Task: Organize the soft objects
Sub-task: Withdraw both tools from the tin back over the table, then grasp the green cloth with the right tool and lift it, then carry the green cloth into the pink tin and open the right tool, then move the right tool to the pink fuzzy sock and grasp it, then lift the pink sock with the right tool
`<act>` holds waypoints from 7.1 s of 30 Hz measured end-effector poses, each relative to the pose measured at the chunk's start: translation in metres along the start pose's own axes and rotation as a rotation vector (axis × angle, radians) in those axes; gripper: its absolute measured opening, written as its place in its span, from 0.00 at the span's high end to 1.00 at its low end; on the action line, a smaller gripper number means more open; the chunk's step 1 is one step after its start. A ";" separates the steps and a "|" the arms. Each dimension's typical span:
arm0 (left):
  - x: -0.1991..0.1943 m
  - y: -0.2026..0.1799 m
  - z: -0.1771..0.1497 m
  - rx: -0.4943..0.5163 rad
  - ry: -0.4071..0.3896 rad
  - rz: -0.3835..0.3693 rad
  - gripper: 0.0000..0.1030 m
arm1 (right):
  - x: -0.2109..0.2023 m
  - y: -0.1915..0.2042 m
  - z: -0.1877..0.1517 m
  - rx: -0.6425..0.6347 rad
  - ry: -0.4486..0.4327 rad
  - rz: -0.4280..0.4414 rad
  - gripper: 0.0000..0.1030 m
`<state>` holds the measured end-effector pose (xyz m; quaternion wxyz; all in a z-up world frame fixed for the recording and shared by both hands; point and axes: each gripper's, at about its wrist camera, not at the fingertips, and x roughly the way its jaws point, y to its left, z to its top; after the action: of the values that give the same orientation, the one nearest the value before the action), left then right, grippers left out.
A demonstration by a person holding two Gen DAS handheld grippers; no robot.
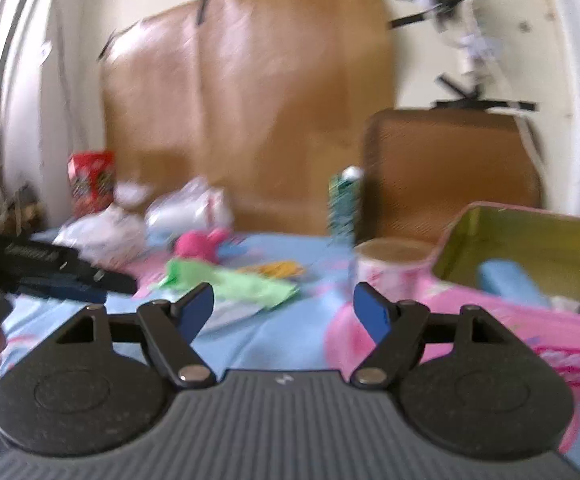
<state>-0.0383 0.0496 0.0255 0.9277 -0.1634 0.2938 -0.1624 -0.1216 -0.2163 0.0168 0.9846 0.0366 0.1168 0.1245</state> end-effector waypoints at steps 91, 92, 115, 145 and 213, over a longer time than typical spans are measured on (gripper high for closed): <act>0.014 -0.076 -0.010 0.006 0.276 -0.319 0.62 | -0.010 0.000 -0.019 0.024 0.166 0.253 0.88; 0.017 -0.087 -0.005 0.025 0.271 -0.334 0.62 | -0.014 -0.007 -0.016 0.030 0.136 0.226 0.88; 0.109 -0.240 0.007 0.239 0.195 -0.352 0.38 | -0.046 -0.164 -0.007 0.183 -0.111 -0.492 0.30; 0.010 0.016 -0.005 0.027 0.017 0.118 0.35 | 0.111 0.023 0.012 -0.108 0.281 0.248 0.15; -0.019 0.062 -0.011 -0.247 -0.058 -0.096 0.00 | 0.043 0.062 -0.027 -0.150 0.304 0.359 0.26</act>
<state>-0.0471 0.1103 0.0019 0.8997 -0.2948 0.2766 -0.1645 -0.1020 -0.1446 -0.0127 0.9178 -0.0355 0.2458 0.3099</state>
